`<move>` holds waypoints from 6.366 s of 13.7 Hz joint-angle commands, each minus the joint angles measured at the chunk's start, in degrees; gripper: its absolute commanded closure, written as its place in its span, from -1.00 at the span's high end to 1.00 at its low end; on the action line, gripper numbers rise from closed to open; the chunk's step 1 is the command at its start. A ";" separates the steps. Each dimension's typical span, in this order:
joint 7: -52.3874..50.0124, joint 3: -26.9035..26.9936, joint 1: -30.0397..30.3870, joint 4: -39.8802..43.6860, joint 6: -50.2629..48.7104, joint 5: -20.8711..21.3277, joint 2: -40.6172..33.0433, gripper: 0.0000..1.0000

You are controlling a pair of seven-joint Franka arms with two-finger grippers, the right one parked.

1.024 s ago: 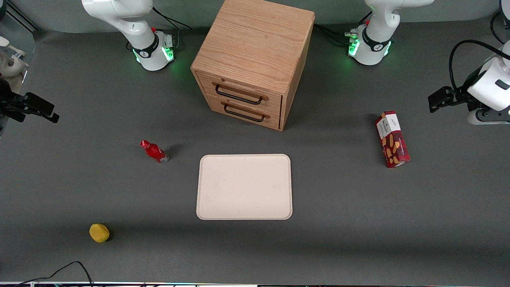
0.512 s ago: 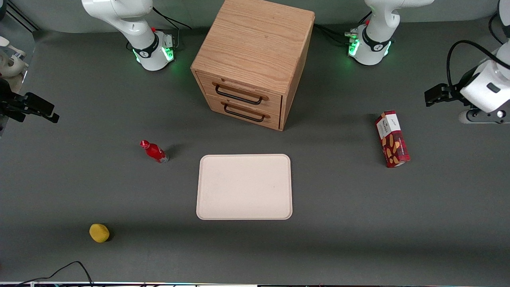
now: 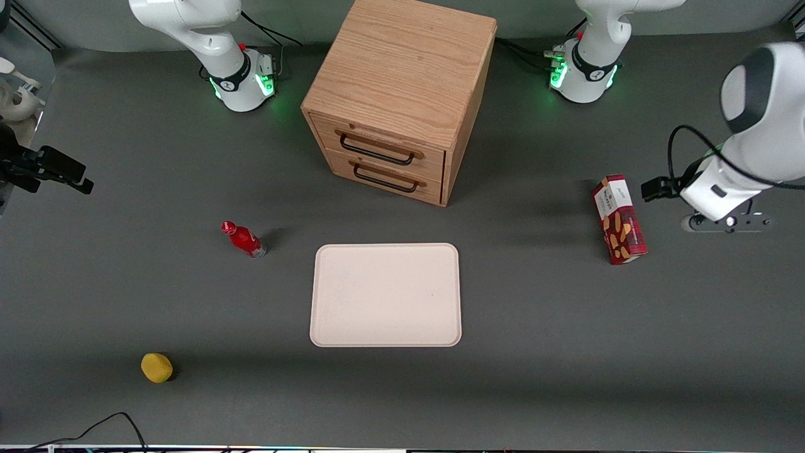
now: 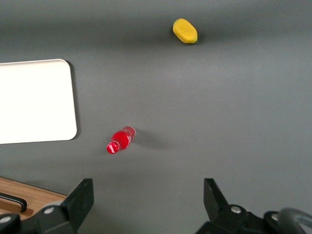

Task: Place red cookie box on tray
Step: 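Lower the open left gripper over the red shortbread box and close it, then lift the red shortbread box upright with the left gripper, then carry the box with the left gripper over the cream tray, then lower the box onto the tray and open the left gripper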

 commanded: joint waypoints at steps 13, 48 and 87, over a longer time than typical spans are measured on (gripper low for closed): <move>-0.35 2.29 -0.19 -26.60 46.25 -6.26 8.60 0.94; -42.95 -25.30 -5.96 37.96 -15.46 -7.69 17.53 -0.41; -66.19 -22.32 -22.78 47.57 19.19 22.48 54.05 1.00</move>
